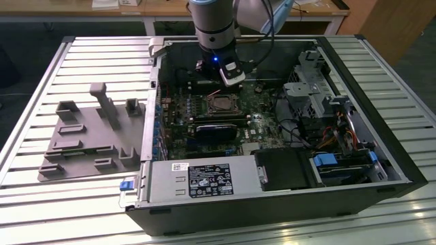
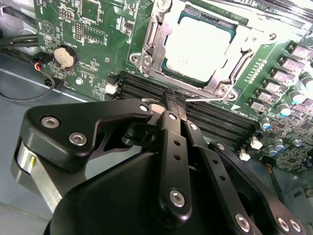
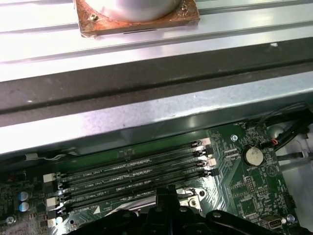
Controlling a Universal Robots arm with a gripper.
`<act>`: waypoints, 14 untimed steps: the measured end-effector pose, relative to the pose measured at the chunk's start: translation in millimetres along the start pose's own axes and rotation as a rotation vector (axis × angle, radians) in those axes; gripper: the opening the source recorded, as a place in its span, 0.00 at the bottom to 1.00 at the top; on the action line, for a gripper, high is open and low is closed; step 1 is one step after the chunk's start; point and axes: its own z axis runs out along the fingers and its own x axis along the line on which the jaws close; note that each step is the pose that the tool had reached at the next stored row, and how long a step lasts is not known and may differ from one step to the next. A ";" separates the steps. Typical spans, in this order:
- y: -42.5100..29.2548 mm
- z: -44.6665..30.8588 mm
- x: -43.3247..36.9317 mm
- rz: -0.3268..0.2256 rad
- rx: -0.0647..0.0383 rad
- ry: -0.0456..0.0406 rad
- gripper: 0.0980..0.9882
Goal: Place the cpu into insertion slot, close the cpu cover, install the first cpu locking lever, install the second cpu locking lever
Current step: 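Install the first cpu locking lever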
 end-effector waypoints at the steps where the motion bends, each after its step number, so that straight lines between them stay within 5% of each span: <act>1: 0.0 0.5 0.1 -0.001 0.003 -0.0016 0.00; 6: 0.9 3.8 0.9 -0.009 0.026 -0.0080 0.00; 14: 4.0 5.3 1.2 -0.010 0.028 -0.0081 0.00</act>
